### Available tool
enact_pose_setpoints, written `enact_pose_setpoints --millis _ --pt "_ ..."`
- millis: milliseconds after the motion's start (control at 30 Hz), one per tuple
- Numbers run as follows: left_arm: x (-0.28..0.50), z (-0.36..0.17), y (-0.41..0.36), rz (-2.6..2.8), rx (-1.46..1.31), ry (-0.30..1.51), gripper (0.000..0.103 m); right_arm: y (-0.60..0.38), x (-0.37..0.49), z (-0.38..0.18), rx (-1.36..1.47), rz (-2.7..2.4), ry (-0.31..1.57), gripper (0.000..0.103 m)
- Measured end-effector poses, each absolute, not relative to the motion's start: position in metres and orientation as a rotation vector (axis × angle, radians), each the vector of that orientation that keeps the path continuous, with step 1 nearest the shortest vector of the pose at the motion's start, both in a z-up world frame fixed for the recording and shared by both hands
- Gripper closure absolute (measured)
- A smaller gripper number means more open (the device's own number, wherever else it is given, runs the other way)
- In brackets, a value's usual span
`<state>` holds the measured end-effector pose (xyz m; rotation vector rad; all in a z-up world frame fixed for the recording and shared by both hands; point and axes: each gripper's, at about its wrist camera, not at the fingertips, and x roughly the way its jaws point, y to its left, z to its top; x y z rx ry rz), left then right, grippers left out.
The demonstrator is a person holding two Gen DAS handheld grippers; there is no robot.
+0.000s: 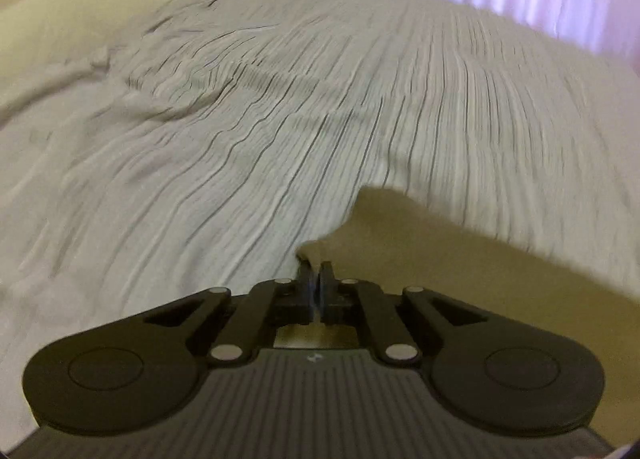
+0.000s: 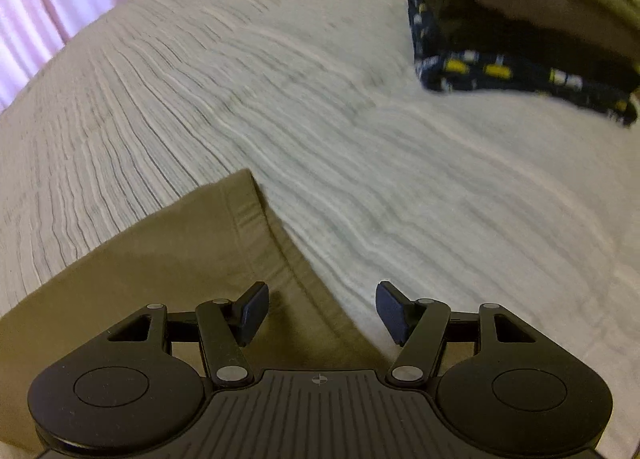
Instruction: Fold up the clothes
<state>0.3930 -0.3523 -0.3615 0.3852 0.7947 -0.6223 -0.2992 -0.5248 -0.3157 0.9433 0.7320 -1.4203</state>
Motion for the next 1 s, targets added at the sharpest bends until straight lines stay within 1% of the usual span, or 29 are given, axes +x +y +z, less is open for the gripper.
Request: enact_pose_setpoints --millis 67,200,267,367,467,533,633,767,867,933,1000 --pt "0.394 -0.363 -0.35 -0.573 0.445 0.775 0.095 -0.517 -0.306 -0.31 0.928 -1.428 0.722 0.04" --pt "0.386 -0.342 -0.329 -0.495 0.38 0.767 0.095 -0.495 -0.32 -0.299 0.924 -1.434 0.679 0.04" --pt "0.363 -0.327 -0.314 -0.56 0.332 0.8 0.095 -0.483 -0.323 -0.294 0.906 -1.41 0.666 0.04" --pt "0.302 -0.306 -0.285 -0.733 0.299 0.872 0.095 -0.464 -0.316 -0.291 0.859 -1.281 0.714 0.04" --pt "0.223 -0.301 -0.255 -0.891 0.283 0.96 0.095 -0.443 -0.303 -0.295 0.736 -1.137 0.816 0.04" --pt "0.17 -0.301 -0.233 -0.948 0.25 1.028 0.095 -0.427 -0.314 -0.302 0.711 -1.104 0.883 0.04" --pt "0.096 -0.311 -0.199 -0.922 0.256 1.157 0.095 -0.404 -0.33 -0.314 0.673 -1.052 0.981 0.04" --pt "0.02 -0.318 -0.156 -0.755 0.324 1.313 0.095 -0.374 -0.354 -0.326 0.636 -0.982 1.098 0.04" --pt "-0.031 -0.306 -0.126 -0.673 0.369 1.356 0.095 -0.354 -0.388 -0.308 0.704 -0.927 1.088 0.04" --pt "-0.06 -0.289 -0.114 -0.657 0.375 1.332 0.094 -0.341 -0.405 -0.293 0.719 -0.883 1.082 0.04" --pt "-0.087 -0.27 -0.105 -0.654 0.363 1.299 0.091 -0.33 -0.419 -0.276 0.722 -0.838 1.07 0.04"
